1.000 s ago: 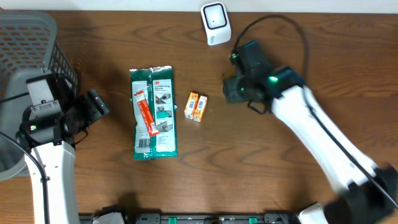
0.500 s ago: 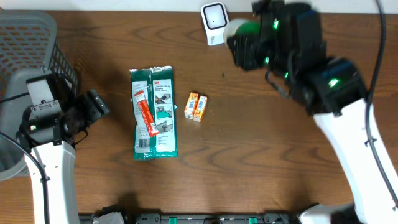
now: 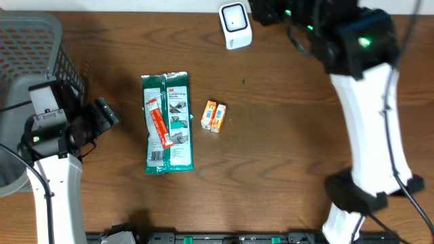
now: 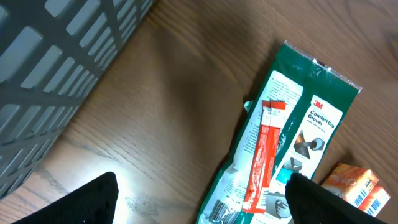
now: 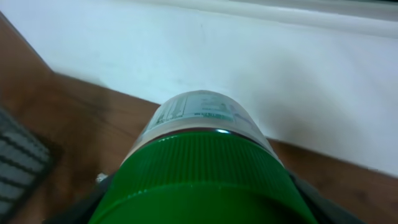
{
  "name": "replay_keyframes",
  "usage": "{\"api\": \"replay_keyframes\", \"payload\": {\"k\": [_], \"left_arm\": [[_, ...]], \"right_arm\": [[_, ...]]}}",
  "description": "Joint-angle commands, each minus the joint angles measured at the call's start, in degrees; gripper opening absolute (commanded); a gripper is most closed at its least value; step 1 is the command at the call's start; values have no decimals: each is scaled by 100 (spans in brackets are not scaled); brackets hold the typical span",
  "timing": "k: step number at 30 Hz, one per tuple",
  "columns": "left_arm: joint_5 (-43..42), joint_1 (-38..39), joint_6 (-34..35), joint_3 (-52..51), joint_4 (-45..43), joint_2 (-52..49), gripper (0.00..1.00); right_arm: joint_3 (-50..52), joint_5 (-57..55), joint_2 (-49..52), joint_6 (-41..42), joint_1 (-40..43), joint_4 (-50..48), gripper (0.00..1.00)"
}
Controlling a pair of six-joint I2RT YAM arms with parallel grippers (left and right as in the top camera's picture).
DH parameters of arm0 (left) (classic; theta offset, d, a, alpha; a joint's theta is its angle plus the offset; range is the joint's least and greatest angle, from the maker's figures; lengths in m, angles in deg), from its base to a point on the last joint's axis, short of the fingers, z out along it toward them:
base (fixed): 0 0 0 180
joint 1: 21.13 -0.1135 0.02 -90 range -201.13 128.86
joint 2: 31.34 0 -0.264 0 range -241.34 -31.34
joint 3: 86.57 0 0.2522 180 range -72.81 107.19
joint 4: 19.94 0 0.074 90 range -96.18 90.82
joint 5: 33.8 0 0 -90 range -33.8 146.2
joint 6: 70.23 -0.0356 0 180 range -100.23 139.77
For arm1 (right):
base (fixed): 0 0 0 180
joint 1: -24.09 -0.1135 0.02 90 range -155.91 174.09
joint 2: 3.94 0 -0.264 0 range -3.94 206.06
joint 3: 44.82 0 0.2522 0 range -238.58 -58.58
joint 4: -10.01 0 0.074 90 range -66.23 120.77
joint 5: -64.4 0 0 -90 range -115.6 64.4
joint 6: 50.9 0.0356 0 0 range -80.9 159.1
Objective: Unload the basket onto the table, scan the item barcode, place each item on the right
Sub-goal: 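Raise the green-lidded jar up to the white scanner with the right gripper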
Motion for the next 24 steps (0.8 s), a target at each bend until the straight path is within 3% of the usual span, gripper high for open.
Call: {"api": "replay_keyframes", "payload": {"k": [1, 13, 24], "left_arm": [[-28, -9, -35, 72, 15, -15, 86], [-28, -9, -33, 72, 15, -15, 86], [-28, -9, -35, 72, 15, -15, 86]], "right_arm": [[-31, -328, 780, -476, -20, -280, 1], [-31, -730, 2717, -708, 26, -3067, 1], [-31, -706, 3823, -688, 315, -4780, 1]]}}
